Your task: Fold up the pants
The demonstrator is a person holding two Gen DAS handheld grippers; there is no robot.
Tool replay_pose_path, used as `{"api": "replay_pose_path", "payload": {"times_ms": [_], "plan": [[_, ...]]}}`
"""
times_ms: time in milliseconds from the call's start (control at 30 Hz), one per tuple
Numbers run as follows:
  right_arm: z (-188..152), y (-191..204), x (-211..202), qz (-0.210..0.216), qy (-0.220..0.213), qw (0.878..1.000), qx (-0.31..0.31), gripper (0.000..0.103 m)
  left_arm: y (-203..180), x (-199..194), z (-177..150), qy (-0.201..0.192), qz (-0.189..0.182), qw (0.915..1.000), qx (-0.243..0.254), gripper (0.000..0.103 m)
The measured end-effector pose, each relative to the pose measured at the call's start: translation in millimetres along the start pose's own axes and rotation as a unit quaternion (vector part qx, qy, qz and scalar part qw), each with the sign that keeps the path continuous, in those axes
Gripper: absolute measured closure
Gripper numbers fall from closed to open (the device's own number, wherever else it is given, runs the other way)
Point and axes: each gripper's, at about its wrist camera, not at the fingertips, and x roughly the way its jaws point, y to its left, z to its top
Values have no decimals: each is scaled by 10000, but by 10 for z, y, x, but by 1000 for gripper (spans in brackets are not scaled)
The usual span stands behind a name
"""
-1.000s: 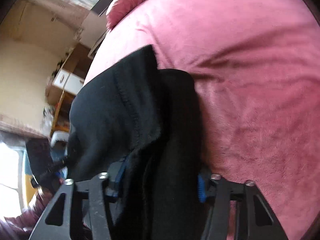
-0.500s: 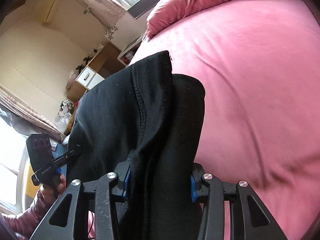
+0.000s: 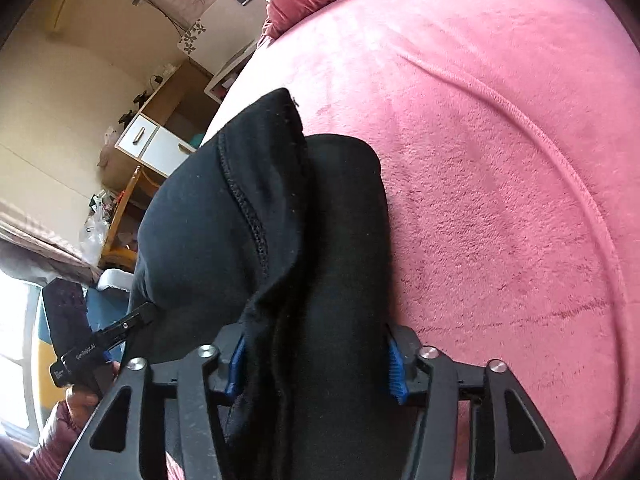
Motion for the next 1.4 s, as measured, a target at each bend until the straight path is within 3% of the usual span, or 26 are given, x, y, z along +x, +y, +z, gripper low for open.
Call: {"api": "replay_pose_path", "payload": {"times_ms": [133,300,367,667,867,1133,1400], "plan": [[-32,185,-200,-448,-320,9981,-274,35,-211,-270,-94,-321,809,9957,305,29],[-199,465,-611,-1305,-885,9839,-845,31,-515,-522,-245,-807,1279,9878,377,29],[-279,547,-742,-1505,-1066,9783,-949,24,-600,-637,-366,-987,1313,9855,424,29],[-745,1039,-930,-1827,-1364,9656,-1253,21,-928,-1044,-837,-1331,1273,9815,533,29],[-1112,1225,-987,-1987,-1477,9601,-1298,17,-1023,-1223,-1141,-1338,1315,9809,519,29],[-1512,1401,-1063,-2493,-1691,9413,-1521,14,-1017,-1326,-1520,-1247,1402,9815,381,29],[-1746,1540,-1101,-2833,-1770,9269,-1710,13,-1085,-1432,-1707,-1296,1188,9838,349,29]]}}
